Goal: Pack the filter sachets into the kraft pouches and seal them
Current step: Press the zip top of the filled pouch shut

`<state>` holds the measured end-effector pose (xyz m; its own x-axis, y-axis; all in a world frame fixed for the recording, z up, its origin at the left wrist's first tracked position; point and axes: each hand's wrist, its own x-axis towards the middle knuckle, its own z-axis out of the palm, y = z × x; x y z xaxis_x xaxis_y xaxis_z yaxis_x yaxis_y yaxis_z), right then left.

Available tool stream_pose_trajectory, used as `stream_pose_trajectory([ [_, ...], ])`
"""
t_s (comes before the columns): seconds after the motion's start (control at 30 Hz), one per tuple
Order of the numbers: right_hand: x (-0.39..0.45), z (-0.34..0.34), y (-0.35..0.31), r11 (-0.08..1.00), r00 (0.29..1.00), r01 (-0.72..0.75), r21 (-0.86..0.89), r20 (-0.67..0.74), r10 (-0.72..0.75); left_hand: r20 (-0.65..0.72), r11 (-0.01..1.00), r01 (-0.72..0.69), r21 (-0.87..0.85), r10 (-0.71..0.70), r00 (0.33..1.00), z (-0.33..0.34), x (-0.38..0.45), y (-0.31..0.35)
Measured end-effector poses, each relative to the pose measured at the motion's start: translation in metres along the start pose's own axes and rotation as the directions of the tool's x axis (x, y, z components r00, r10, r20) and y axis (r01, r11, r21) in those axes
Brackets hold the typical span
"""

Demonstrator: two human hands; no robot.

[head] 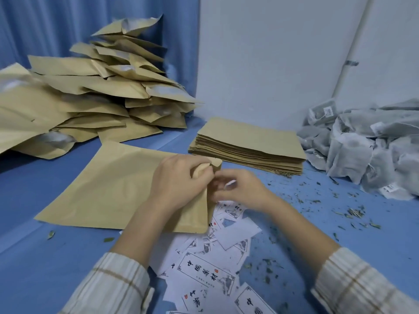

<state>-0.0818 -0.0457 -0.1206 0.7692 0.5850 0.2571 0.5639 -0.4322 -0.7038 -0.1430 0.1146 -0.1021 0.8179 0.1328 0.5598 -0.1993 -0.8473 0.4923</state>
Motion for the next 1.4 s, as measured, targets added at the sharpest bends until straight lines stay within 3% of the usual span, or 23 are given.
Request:
stream_pose_trajectory([
  [0.17,-0.032,-0.029,0.047,0.902,0.982,-0.067,-0.426,0.129,0.134,-0.007,1.0,-0.02,-0.011,0.02,1.0,0.005,-0.005,0.001],
  [0.3,-0.037,-0.026,0.055,0.903,0.982,-0.093,-0.42,0.111,0.153,-0.003,1.0,-0.018,-0.006,0.018,1.0,0.007,-0.007,0.001],
  [0.47,-0.028,-0.03,0.048,0.968,0.986,-0.155,-0.198,-0.085,0.141,-0.041,0.999,0.001,-0.054,-0.004,0.999,0.005,-0.01,0.004],
  [0.6,-0.034,-0.041,0.042,0.984,0.984,-0.156,0.084,-0.074,0.162,-0.064,0.996,0.015,-0.092,-0.021,0.998,0.004,-0.008,0.004],
  [0.7,-0.04,-0.047,0.026,0.973,0.995,-0.076,0.217,0.074,0.061,-0.08,0.989,0.028,-0.147,-0.04,0.996,0.004,-0.005,0.004],
  [0.8,-0.033,-0.032,0.007,0.986,0.984,-0.018,0.164,0.179,-0.012,-0.071,0.982,-0.001,-0.191,-0.013,0.997,0.003,-0.004,0.006],
  [0.93,-0.012,0.002,-0.013,0.965,0.982,0.184,-0.185,0.068,-0.174,-0.077,0.961,-0.054,-0.272,0.034,0.996,0.004,-0.004,0.01],
  [1.03,-0.003,0.019,-0.026,0.918,0.966,0.256,-0.302,0.051,-0.252,-0.074,0.945,-0.116,-0.306,0.097,0.992,0.009,-0.004,0.017],
  [1.13,0.004,0.028,-0.034,0.954,0.983,0.183,-0.239,0.039,-0.179,-0.023,0.949,-0.138,-0.284,0.137,0.99,0.013,-0.006,0.024],
  [1.23,0.011,0.022,-0.037,0.942,0.988,0.028,-0.336,0.153,0.026,0.053,0.942,-0.228,-0.246,0.248,0.967,0.004,-0.002,0.032],
  [1.27,0.015,0.016,-0.039,0.927,0.983,0.043,-0.372,0.181,0.027,0.082,0.943,-0.263,-0.203,0.284,0.955,-0.002,0.001,0.034],
  [1.33,0.022,-0.006,-0.055,0.949,0.995,0.038,-0.313,0.1,-0.007,0.106,0.952,-0.288,-0.1,0.298,0.949,-0.02,0.008,0.036],
  [1.4,0.034,-0.032,-0.066,0.931,1.0,-0.002,-0.366,0.013,0.007,0.126,0.954,-0.272,-0.129,0.288,0.949,-0.042,0.016,0.038],
])
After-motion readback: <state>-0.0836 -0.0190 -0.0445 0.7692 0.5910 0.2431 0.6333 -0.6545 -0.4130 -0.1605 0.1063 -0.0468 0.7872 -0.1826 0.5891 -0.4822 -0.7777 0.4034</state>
